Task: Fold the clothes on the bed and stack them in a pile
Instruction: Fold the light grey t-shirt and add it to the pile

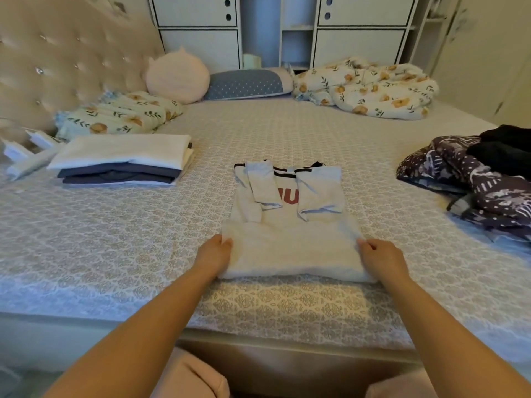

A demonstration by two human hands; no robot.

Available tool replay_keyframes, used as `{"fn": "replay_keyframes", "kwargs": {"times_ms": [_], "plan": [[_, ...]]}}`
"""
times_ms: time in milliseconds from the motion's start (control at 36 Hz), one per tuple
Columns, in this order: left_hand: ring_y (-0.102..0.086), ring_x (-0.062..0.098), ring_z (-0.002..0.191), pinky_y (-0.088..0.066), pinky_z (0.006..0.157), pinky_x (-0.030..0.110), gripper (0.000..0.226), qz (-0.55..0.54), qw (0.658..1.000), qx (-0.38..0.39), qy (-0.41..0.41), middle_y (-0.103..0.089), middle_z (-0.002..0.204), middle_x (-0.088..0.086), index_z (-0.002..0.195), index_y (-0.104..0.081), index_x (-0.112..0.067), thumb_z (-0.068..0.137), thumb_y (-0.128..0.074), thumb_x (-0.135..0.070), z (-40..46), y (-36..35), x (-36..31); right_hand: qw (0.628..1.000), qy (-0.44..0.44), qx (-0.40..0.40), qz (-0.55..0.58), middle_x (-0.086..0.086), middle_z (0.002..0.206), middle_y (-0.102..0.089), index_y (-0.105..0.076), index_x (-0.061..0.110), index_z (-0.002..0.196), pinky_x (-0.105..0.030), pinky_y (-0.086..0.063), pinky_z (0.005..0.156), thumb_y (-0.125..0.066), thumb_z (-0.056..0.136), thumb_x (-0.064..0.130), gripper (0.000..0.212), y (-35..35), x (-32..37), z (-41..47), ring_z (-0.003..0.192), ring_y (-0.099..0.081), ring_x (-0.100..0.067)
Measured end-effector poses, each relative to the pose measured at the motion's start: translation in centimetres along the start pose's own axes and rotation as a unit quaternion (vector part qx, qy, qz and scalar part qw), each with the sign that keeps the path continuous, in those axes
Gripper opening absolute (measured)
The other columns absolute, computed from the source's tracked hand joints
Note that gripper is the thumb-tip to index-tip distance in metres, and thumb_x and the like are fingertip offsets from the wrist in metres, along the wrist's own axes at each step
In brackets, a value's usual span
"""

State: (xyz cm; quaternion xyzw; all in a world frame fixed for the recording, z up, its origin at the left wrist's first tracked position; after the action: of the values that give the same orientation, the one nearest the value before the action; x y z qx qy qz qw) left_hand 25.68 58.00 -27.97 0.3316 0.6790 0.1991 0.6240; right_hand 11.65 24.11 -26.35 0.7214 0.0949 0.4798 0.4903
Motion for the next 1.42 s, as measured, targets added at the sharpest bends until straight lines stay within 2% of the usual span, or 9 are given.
{"fn": "replay_keyframes", "kwargs": {"times_ms": [167,389,500,667,889,1000,1139,1278,1417], "plan": [[-0.057,0.023,0.100,-0.044,0.077,0.028,0.044,-0.010,0.992,0.110,-0.055,-0.059,0.125,0.011,0.133,-0.051,-0.012,0.098,-0.046,-0.038,-0.5,-1.5,0.0,0.995,0.036,0.097,0.002,0.000,0.084,-0.058,-0.057,0.025,0.091,-0.027,-0.033,0.054,-0.047,0.094,0.043,0.021,-1.7,0.9,-0.6,0.072,-0.054,-0.016],[-0.053,0.017,0.077,-0.038,0.063,0.030,0.044,0.130,0.985,-0.032,-0.105,-0.064,0.099,0.008,0.112,-0.058,-0.008,0.102,-0.032,-0.042,-1.0,1.3,-0.4,0.997,0.027,0.020,-0.071,-0.002,0.066,-0.047,-0.044,0.019,0.067,-0.029,-0.028,0.051,-0.040,0.101,0.035,0.038,-1.1,-0.9,-0.6,0.058,-0.043,-0.017],[-0.050,0.015,0.075,-0.036,0.062,0.027,0.040,0.190,0.980,0.007,-0.065,-0.063,0.103,0.007,0.118,-0.056,-0.008,0.099,-0.041,-0.040,-0.5,0.4,1.0,0.996,0.021,0.020,-0.086,-0.005,0.066,-0.050,-0.047,0.014,0.067,-0.029,-0.030,0.051,-0.043,0.099,0.037,0.039,-1.3,-1.1,-0.6,0.059,-0.047,-0.020],[-0.046,0.010,0.051,-0.029,0.046,0.024,0.043,0.202,0.979,0.011,-0.013,-0.047,0.056,-0.003,0.059,-0.048,-0.019,0.088,-0.055,-0.051,1.7,1.5,1.7,0.994,-0.024,0.042,-0.100,0.002,0.048,-0.036,-0.041,0.018,0.052,-0.026,-0.025,0.045,-0.055,0.092,0.041,0.048,-0.4,-1.3,0.5,0.043,-0.035,-0.016],[-0.057,0.025,0.087,-0.042,0.071,0.031,0.018,0.021,0.998,-0.061,-0.010,-0.063,0.093,0.003,0.096,-0.065,-0.021,0.096,-0.049,-0.029,3.7,2.5,-0.8,0.999,0.041,0.030,0.011,-0.005,0.062,-0.047,-0.051,0.012,0.068,-0.029,-0.028,0.053,-0.050,0.096,0.018,0.029,0.4,2.6,2.1,0.059,-0.043,-0.021],[-0.056,0.033,0.104,-0.038,0.074,0.031,0.022,-0.073,0.994,-0.078,-0.027,-0.062,0.104,0.007,0.113,-0.059,-0.023,0.099,-0.044,-0.028,3.4,1.9,-1.2,0.990,-0.018,0.067,0.120,-0.020,0.100,-0.063,-0.064,0.002,0.108,-0.036,-0.045,0.073,-0.047,0.098,0.015,0.023,-0.1,1.3,2.7,0.091,-0.059,-0.036],[-0.054,0.030,0.110,-0.041,0.084,0.034,0.039,-0.020,0.994,-0.111,-0.002,-0.055,0.129,0.013,0.134,-0.048,-0.015,0.096,-0.049,-0.022,2.8,1.6,0.0,0.999,-0.029,0.027,0.022,-0.013,0.121,-0.058,-0.051,0.012,0.131,-0.036,-0.044,0.080,-0.049,0.097,0.022,0.035,-0.3,0.7,2.2,0.097,-0.054,-0.029],[-0.029,0.024,0.137,-0.027,0.112,0.048,0.050,0.209,0.956,-0.123,-0.167,-0.029,0.152,0.002,0.143,-0.039,-0.026,0.094,-0.049,-0.034,1.0,0.4,-4.3,0.968,0.142,-0.129,-0.165,-0.010,0.139,-0.041,-0.039,0.014,0.140,-0.041,-0.035,0.097,-0.049,0.095,0.029,0.049,0.3,5.9,-0.2,0.124,-0.038,-0.030],[0.006,0.019,0.147,0.009,0.115,0.049,0.060,0.341,0.916,0.042,-0.206,0.000,0.161,-0.006,0.150,-0.016,-0.039,0.095,-0.018,-0.063,-0.1,-5.2,-4.3,0.955,0.195,0.050,-0.216,0.000,0.159,-0.014,-0.022,0.026,0.150,-0.041,-0.012,0.117,-0.036,0.095,0.053,0.063,-6.1,6.6,-1.0,0.145,-0.012,-0.021]]}}
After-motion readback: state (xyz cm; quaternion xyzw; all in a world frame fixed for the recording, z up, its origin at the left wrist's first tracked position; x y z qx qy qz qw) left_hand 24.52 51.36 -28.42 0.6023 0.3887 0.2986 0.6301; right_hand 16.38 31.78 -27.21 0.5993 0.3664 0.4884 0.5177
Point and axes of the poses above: each hand's wrist, its own z-axis towards the middle knuckle, its own y-axis out of the back of the hand, x = y × z, the point moved 9 cm from there along z, towards the middle knuckle
